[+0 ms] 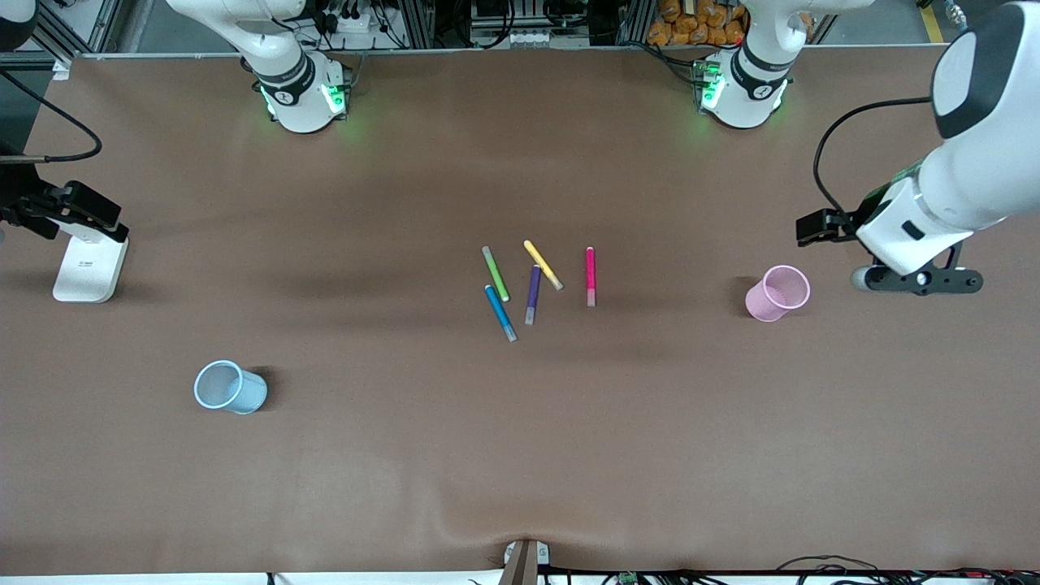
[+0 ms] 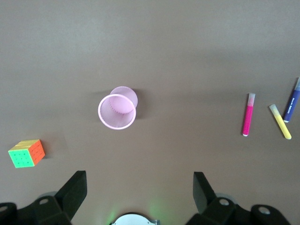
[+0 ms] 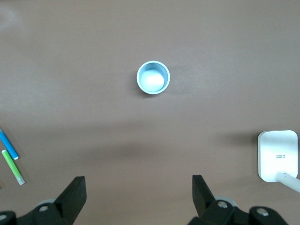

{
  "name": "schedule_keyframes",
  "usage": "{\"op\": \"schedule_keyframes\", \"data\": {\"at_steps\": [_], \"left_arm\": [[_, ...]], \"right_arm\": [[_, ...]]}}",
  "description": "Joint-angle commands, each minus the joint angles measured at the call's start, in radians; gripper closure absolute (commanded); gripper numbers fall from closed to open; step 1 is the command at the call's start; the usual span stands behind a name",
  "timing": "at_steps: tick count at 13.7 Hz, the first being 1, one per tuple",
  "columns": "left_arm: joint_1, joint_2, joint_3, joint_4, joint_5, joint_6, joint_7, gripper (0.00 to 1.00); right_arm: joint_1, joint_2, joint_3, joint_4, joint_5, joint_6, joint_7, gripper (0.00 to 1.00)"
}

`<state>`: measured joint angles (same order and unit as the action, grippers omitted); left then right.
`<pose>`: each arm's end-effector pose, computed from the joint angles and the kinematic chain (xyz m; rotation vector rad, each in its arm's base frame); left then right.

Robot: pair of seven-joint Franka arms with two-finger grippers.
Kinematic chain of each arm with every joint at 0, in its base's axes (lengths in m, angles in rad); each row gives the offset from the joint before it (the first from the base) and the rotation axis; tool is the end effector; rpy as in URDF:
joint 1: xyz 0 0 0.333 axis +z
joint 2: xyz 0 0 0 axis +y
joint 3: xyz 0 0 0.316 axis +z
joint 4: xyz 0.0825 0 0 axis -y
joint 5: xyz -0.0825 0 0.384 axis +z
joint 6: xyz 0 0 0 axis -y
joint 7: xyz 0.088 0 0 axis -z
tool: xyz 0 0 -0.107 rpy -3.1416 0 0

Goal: Place pink and blue markers in matching cups
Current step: 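Move the left gripper to the pink marker while the right gripper reaches the blue marker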

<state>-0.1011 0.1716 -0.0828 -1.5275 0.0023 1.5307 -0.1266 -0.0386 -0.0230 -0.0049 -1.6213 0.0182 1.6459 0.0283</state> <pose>0.5860 -0.1050 0.5430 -3.1152 0.0894 0.2618 0.5539 -0.0223 0.6200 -3.1207 0.1135 -0.0746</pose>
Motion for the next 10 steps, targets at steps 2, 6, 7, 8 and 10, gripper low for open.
{"op": "schedule_keyframes", "data": {"at_steps": [2, 6, 7, 8, 10], "left_arm": [[0.001, 0.051, -0.029, 0.004, -0.039, 0.042, -0.073, 0.00], [0.001, 0.101, -0.103, -0.011, -0.039, 0.104, -0.163, 0.00], [0.001, 0.121, -0.124, -0.029, -0.039, 0.135, -0.189, 0.00], [-0.003, 0.124, -0.146, -0.064, -0.038, 0.188, -0.226, 0.00], [-0.040, 0.127, -0.153, -0.130, -0.032, 0.276, -0.289, 0.00]], "right_arm": [[0.006, -0.025, 0.017, -0.043, -0.009, 0.017, 0.015, 0.00], [0.087, -0.023, 0.019, -0.084, -0.007, 0.074, 0.015, 0.00], [0.103, -0.020, 0.022, -0.084, -0.007, 0.080, 0.016, 0.00], [0.124, -0.014, 0.023, -0.084, -0.001, 0.081, 0.018, 0.00], [0.195, 0.018, 0.023, -0.084, -0.001, 0.098, 0.040, 0.00]]}}
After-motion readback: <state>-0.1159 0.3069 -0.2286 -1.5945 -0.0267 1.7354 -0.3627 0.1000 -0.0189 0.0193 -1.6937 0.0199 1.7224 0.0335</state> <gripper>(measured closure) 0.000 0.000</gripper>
